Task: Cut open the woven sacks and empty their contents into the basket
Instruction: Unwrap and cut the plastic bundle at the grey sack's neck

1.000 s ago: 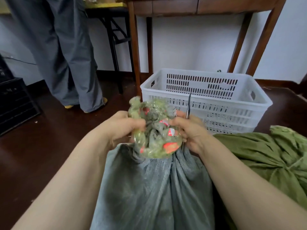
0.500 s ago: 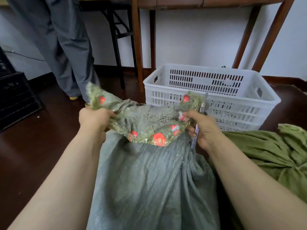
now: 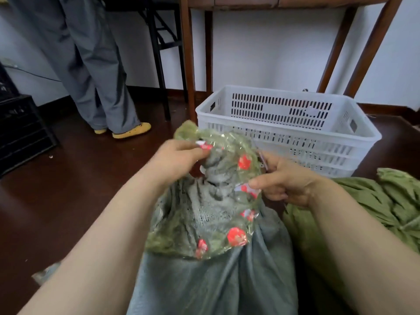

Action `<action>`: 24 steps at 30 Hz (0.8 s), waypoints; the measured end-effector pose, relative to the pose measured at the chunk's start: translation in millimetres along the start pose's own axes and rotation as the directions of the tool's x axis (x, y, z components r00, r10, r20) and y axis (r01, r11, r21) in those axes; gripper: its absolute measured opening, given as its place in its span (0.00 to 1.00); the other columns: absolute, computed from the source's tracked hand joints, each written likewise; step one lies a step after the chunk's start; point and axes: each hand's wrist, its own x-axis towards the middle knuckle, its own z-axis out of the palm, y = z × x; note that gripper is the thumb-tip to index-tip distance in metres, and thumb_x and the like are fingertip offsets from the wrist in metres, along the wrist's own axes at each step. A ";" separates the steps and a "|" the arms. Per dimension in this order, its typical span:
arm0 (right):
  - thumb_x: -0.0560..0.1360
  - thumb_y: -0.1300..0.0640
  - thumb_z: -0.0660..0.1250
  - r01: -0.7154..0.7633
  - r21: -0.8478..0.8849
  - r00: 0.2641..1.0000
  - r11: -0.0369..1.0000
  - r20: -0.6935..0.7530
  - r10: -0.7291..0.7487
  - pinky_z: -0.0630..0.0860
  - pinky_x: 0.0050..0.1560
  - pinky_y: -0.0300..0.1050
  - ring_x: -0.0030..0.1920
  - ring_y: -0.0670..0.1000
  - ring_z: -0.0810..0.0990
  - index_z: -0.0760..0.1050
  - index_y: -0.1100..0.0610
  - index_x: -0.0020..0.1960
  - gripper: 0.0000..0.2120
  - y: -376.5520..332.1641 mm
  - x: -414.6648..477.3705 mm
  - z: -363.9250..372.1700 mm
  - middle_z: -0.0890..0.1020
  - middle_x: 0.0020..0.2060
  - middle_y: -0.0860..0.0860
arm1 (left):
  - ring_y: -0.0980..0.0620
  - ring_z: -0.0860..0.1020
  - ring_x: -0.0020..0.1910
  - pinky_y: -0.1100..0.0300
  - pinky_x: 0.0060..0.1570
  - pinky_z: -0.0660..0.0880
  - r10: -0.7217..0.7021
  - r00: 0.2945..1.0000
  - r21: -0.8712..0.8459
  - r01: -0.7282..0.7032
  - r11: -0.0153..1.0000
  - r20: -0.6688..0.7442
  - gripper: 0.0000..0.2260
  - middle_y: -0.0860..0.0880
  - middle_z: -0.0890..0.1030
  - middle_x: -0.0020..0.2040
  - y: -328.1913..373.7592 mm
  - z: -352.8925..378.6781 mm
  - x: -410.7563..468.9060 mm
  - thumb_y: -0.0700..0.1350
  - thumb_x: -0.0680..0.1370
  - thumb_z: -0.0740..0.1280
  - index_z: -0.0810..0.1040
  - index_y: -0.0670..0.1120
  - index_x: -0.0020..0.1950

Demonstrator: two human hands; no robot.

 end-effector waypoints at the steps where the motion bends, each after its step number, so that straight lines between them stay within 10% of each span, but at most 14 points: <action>1: 0.52 0.56 0.83 -0.021 0.004 0.998 1.000 0.066 0.021 0.53 0.20 0.33 0.18 0.43 0.60 0.74 0.55 0.52 0.31 0.1 -2.9 0.6 0.70 0.25 0.49 | 0.56 0.78 0.53 0.64 0.59 0.72 0.006 0.991 -0.085 0.005 0.996 0.136 0.18 0.55 0.81 0.55 2.9 11.1 -3.2 0.58 0.70 0.72 0.80 0.52 0.56; 4: 0.54 0.31 0.75 -0.072 0.092 0.996 0.993 0.049 0.068 0.49 0.21 0.30 0.14 0.42 0.58 0.76 0.55 0.50 0.35 -3.2 -11.2 -3.8 0.72 0.21 0.48 | 0.56 0.77 0.59 0.49 0.65 0.70 0.121 0.917 -0.151 -0.068 0.986 0.379 0.31 0.59 0.80 0.58 -0.8 46.5 -10.0 0.62 0.63 0.74 0.72 0.60 0.64; 8: 0.57 0.22 0.60 -0.230 -0.149 0.898 0.962 -0.413 0.150 0.52 0.22 0.30 0.17 0.46 0.55 0.71 0.54 0.29 0.33 -12.4 -22.9 -24.9 0.68 0.19 0.49 | 0.56 0.65 0.72 0.60 0.71 0.59 0.057 0.826 0.034 -0.092 0.995 0.561 0.49 0.59 0.66 0.72 -6.9 73.3 -22.7 0.58 0.66 0.76 0.49 0.58 0.77; 14: 0.51 0.26 0.65 -0.648 -0.461 0.740 0.607 -0.568 0.359 0.56 0.24 0.34 0.19 0.46 0.57 0.84 0.61 0.41 0.40 -31.4 -52.1 -38.7 0.79 0.24 0.50 | 0.43 0.47 0.78 0.38 0.73 0.54 -0.186 0.699 0.557 -0.351 0.753 0.691 0.62 0.45 0.40 0.79 -29.6 112.5 -48.3 0.62 0.63 0.77 0.22 0.67 0.66; 21: 0.60 0.35 0.74 -0.588 -0.492 0.794 0.642 -0.504 0.340 0.73 0.35 0.39 0.35 0.48 0.78 0.76 0.60 0.50 0.32 -16.1 -35.0 -12.2 0.79 0.37 0.55 | 0.39 0.31 0.74 0.26 0.64 0.34 -0.129 0.715 0.649 -0.524 0.552 0.687 0.62 0.42 0.35 0.77 -33.6 143.6 -63.8 0.61 0.64 0.76 0.20 0.65 0.65; 24: 0.68 0.54 0.75 -0.550 -0.502 0.782 0.667 -0.589 0.201 0.69 0.30 0.39 0.34 0.49 0.75 0.75 0.62 0.48 0.16 -9.6 -26.2 -8.7 0.77 0.39 0.53 | 0.43 0.31 0.75 0.34 0.66 0.28 -0.101 0.793 0.619 -0.382 0.686 0.601 0.58 0.42 0.37 0.78 -30.4 143.5 -65.0 0.74 0.63 0.66 0.24 0.59 0.71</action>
